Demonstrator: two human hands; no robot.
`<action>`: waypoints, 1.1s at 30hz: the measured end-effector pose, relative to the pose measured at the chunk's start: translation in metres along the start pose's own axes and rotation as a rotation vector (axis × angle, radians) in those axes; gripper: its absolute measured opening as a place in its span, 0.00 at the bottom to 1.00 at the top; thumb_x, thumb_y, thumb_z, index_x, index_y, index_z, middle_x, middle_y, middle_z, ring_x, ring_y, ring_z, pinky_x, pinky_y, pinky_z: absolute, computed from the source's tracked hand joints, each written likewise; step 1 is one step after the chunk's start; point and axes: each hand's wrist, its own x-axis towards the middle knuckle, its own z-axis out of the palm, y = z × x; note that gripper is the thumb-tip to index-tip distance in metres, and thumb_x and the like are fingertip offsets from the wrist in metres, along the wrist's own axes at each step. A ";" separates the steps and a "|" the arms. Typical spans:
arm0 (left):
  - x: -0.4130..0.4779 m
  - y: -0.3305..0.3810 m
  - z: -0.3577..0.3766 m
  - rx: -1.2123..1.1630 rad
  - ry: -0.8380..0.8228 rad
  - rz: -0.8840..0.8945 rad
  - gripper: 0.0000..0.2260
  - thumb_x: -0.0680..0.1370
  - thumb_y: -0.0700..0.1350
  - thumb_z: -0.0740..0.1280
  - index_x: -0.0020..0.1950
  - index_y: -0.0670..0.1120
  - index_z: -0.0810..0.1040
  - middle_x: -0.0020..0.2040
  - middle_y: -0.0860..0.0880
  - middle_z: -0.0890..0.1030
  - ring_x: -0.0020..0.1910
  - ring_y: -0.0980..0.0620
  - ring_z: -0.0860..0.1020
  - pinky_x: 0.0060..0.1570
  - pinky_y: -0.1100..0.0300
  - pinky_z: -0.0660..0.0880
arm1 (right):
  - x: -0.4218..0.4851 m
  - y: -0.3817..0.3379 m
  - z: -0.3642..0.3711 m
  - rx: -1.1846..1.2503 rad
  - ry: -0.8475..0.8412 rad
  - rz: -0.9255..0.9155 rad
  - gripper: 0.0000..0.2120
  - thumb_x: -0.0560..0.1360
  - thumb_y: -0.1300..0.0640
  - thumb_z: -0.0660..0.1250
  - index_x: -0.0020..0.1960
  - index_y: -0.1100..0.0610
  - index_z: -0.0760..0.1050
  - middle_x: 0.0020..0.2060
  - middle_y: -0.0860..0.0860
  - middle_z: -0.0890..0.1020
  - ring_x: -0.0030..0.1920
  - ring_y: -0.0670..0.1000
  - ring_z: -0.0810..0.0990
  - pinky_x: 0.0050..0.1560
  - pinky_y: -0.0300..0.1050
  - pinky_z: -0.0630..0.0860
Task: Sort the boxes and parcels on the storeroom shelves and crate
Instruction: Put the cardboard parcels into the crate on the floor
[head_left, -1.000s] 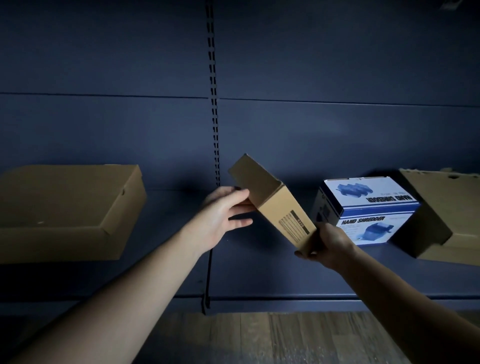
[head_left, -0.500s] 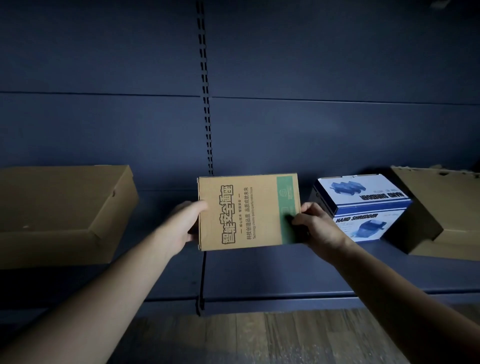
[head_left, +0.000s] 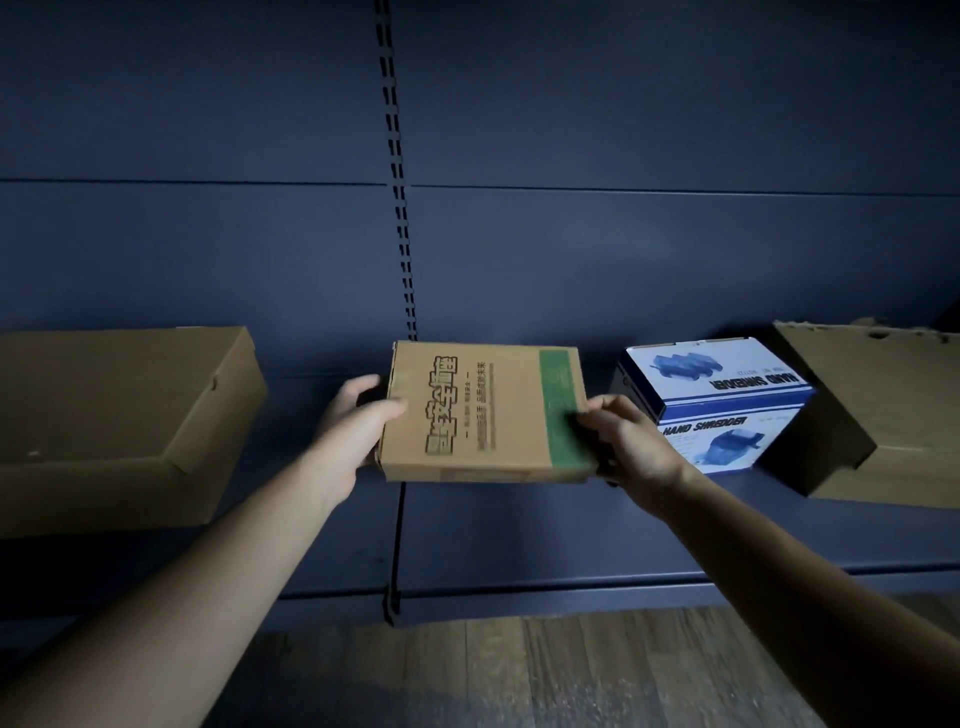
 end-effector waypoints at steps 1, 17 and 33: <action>0.000 0.001 0.000 -0.004 0.003 -0.006 0.15 0.79 0.46 0.67 0.65 0.56 0.72 0.58 0.49 0.79 0.56 0.47 0.78 0.57 0.47 0.75 | 0.001 0.000 -0.001 0.022 0.002 0.000 0.04 0.79 0.57 0.64 0.46 0.51 0.70 0.35 0.49 0.75 0.29 0.46 0.73 0.22 0.34 0.66; -0.011 0.012 -0.003 0.041 -0.098 0.078 0.36 0.61 0.77 0.59 0.60 0.56 0.77 0.58 0.49 0.78 0.46 0.52 0.75 0.40 0.58 0.75 | -0.003 -0.013 -0.006 0.095 -0.010 -0.038 0.15 0.82 0.47 0.56 0.50 0.56 0.75 0.36 0.53 0.71 0.32 0.49 0.68 0.36 0.42 0.65; -0.011 0.019 0.002 0.065 0.105 0.205 0.26 0.72 0.70 0.62 0.55 0.50 0.81 0.52 0.55 0.82 0.53 0.55 0.79 0.48 0.60 0.73 | -0.008 -0.014 -0.002 -0.075 -0.018 -0.121 0.12 0.82 0.48 0.56 0.49 0.54 0.74 0.43 0.52 0.80 0.44 0.53 0.78 0.46 0.48 0.72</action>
